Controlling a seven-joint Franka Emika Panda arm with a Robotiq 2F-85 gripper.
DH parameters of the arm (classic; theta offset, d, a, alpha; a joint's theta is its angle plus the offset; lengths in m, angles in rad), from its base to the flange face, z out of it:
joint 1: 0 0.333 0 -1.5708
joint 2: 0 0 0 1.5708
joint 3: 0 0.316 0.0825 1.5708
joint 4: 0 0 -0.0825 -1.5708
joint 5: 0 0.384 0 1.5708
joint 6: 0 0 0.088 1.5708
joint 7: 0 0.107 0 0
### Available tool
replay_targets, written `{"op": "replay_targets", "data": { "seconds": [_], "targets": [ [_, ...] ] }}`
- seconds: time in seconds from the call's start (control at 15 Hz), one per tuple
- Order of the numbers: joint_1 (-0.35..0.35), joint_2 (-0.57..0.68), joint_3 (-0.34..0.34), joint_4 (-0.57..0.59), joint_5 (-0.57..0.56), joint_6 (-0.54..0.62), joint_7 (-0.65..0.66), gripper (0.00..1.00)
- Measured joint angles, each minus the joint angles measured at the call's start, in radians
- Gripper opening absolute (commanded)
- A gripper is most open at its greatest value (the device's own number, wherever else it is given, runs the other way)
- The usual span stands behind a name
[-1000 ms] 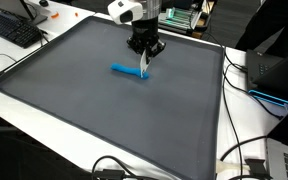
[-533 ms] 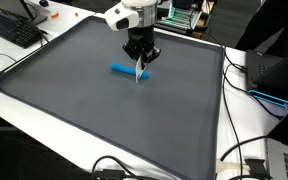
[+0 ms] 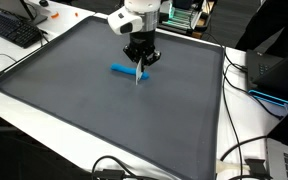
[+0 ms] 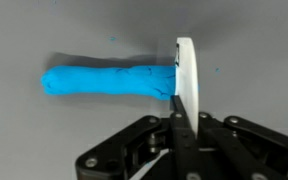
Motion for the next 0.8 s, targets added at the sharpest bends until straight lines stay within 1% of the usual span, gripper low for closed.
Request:
{"op": "replay_targets", "data": {
  "seconds": [0.8],
  "targets": [
    [0.015, 0.025, -0.014, -0.002, -0.009, 0.001, 0.028, 0.01]
  ]
}}
